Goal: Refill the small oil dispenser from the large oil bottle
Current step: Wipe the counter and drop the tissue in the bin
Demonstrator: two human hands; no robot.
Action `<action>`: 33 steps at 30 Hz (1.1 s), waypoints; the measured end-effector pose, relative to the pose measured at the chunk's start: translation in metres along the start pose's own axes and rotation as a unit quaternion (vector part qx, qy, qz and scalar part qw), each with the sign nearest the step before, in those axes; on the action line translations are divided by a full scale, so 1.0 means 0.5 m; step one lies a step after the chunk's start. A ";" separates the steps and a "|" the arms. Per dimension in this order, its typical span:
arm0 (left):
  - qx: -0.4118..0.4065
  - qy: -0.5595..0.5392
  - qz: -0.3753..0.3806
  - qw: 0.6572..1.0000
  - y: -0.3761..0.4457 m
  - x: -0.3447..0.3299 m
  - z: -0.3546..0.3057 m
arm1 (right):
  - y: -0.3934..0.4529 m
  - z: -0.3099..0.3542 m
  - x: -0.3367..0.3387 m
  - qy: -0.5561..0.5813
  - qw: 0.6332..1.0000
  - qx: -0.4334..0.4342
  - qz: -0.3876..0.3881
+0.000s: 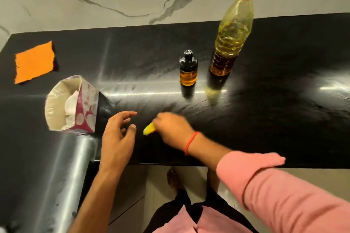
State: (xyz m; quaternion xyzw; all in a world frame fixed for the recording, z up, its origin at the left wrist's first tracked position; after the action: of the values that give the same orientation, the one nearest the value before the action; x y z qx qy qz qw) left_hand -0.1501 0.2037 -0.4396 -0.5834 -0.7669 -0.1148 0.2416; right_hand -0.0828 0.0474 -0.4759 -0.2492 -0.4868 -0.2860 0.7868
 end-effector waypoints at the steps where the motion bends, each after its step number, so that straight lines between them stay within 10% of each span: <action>1: 0.002 -0.001 -0.001 1.000 -0.004 0.005 0.004 | 0.013 -0.043 0.020 -0.007 0.998 -0.055 -0.016; 7: 0.008 -0.008 -0.006 1.000 -0.029 0.018 0.014 | 0.027 -0.176 0.084 0.011 0.956 -0.273 -0.108; 15: -0.029 -0.013 0.027 0.999 0.029 -0.026 -0.020 | -0.045 0.094 -0.048 0.053 0.998 -0.027 0.001; 18: -0.042 -0.015 0.048 0.998 0.047 -0.044 -0.031 | -0.081 -0.044 0.015 0.025 0.987 -0.138 -0.072; 27: -0.012 -0.014 0.047 0.999 0.024 -0.016 0.012 | -0.408 -0.469 0.177 0.055 0.752 -0.612 -0.238; 33: -0.036 -0.016 0.075 0.996 0.039 -0.062 -0.026 | -0.114 -0.142 0.049 0.082 0.910 -0.372 -0.162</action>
State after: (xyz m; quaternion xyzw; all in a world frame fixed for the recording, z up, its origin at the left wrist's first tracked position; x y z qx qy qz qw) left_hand -0.1223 0.1775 -0.4458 -0.6492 -0.7203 -0.1148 0.2156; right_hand -0.0691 -0.0457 -0.4759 -0.4176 -0.3122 -0.5894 0.6171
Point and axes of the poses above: each hand's wrist, its own y-axis towards the middle knuckle, its own x-axis out of the back of the hand, z = x × y, the point moved 3 cm from there along y, towards the middle knuckle, and after that the axes turned 4 degrees about z, right-handed, at the moved point
